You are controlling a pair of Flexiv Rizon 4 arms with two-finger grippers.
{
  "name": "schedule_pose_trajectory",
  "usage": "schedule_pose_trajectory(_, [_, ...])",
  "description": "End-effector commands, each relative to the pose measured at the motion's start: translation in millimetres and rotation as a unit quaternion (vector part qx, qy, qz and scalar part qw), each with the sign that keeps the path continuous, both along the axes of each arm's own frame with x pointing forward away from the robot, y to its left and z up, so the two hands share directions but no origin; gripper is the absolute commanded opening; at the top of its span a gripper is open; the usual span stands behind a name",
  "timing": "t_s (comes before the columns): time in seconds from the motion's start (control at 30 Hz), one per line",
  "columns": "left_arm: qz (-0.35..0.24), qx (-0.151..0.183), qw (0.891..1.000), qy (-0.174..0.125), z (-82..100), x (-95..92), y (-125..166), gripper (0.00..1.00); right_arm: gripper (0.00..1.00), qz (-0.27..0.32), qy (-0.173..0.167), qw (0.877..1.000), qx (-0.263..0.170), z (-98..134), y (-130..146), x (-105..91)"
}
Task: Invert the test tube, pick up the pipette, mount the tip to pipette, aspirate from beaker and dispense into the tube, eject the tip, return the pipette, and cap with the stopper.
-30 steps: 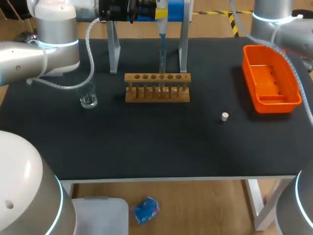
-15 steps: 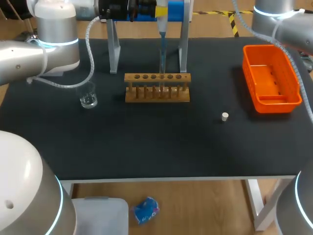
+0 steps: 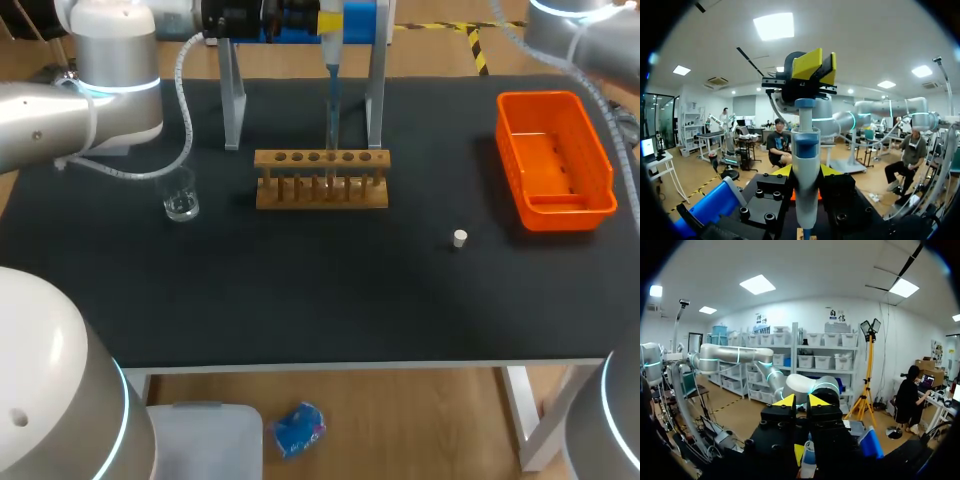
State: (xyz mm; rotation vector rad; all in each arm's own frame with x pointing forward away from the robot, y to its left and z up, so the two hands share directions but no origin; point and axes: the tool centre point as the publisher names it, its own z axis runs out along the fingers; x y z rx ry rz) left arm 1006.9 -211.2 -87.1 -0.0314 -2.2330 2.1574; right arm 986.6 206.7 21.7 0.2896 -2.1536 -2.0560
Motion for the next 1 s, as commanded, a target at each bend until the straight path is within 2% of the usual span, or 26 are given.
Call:
schedule_pose_trajectory(0.03, [0.0,0.001,1.0,0.0,0.8,-0.1,-0.2,0.0,1.0,-0.008,-0.003,1.0,-0.025,7.8,-22.8,-19.4])
schedule_pose_trajectory(0.27, [0.0,0.001,1.0,0.0,0.8,-0.1,-0.2,0.0,1.0,-0.033,-0.035,0.996,-0.081,-1.5,-66.5,-47.3])
schedule_pose_trajectory(0.43, [0.0,0.001,1.0,0.0,0.8,-0.1,-0.2,0.0,1.0,-0.051,-0.059,0.991,-0.109,-26.7,-94.9,-68.7])
schedule_pose_trajectory(0.6, [0.0,0.001,1.0,0.0,0.8,-0.1,-0.2,0.0,1.0,-0.065,-0.07,0.981,-0.169,-69.2,-118.8,-87.5])
schedule_pose_trajectory(0.83, [0.0,0.001,1.0,0.0,0.8,-0.1,-0.2,0.0,1.0,-0.067,-0.041,0.981,-0.177,-131.5,-130.4,-103.1])
schedule_pose_trajectory(0.93, [0.0,0.001,1.0,0.0,0.8,-0.1,-0.2,0.0,1.0,-0.063,-0.034,0.975,-0.209,-165.7,-129.9,-105.0])
schedule_pose_trajectory(1.0, [0.0,0.001,1.0,0.0,0.8,-0.1,-0.2,0.0,1.0,-0.068,-0.024,0.974,-0.214,-185.9,-131.5,-104.5])
